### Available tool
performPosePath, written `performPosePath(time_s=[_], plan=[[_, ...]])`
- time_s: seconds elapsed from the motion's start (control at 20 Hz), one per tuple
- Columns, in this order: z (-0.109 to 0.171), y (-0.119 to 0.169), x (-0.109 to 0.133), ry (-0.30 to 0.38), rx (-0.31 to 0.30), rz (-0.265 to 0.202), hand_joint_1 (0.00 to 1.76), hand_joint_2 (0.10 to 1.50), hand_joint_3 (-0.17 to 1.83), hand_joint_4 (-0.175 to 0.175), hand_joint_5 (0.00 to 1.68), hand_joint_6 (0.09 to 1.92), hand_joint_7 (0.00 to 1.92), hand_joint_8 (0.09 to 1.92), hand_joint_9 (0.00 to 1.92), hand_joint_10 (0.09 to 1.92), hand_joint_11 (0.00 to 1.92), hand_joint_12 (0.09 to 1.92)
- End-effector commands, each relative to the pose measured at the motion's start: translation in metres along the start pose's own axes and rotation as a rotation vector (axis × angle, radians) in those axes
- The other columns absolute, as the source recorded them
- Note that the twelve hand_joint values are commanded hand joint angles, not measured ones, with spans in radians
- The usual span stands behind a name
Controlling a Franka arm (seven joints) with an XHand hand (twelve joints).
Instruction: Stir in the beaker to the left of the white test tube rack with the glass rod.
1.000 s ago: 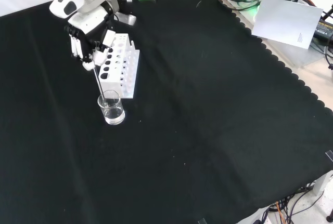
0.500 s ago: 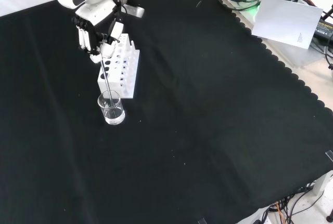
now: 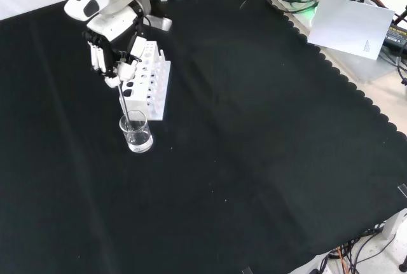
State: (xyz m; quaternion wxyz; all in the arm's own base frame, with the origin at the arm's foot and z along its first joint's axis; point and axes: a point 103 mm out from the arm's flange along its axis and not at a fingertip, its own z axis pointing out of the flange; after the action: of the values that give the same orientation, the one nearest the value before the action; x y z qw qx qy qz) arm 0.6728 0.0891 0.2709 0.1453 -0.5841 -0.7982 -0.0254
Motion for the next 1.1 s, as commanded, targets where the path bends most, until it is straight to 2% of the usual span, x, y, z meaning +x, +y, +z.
performPosePath(time_s=[0.05, 0.35, 0.5, 0.75, 0.9, 1.1], plan=[[0.002, 0.008, -0.019, 0.007, -0.002, 0.016, 1.31, 1.12, -0.17, -0.175, 1.30, 0.16, 1.15, 1.07, 1.74, 0.79, 1.75, 0.69], [-0.009, -0.013, -0.035, 0.011, -0.007, 0.052, 1.31, 1.12, -0.17, -0.175, 1.30, 0.16, 1.15, 1.07, 1.74, 0.79, 1.75, 0.69], [-0.014, -0.028, -0.035, -0.004, -0.033, 0.061, 1.31, 1.12, -0.17, -0.175, 1.30, 0.16, 1.15, 1.07, 1.74, 0.79, 1.75, 0.69], [-0.019, -0.040, -0.017, -0.021, -0.029, 0.048, 1.31, 1.12, -0.17, -0.175, 1.30, 0.16, 1.15, 1.07, 1.74, 0.79, 1.75, 0.70], [-0.019, -0.035, -0.002, -0.031, -0.022, 0.029, 1.31, 1.12, -0.17, -0.175, 1.30, 0.16, 1.15, 1.07, 1.74, 0.79, 1.75, 0.70], [-0.004, -0.021, 0.017, -0.021, -0.012, -0.008, 1.31, 1.12, -0.17, -0.175, 1.30, 0.16, 1.15, 1.07, 1.74, 0.79, 1.75, 0.70]])
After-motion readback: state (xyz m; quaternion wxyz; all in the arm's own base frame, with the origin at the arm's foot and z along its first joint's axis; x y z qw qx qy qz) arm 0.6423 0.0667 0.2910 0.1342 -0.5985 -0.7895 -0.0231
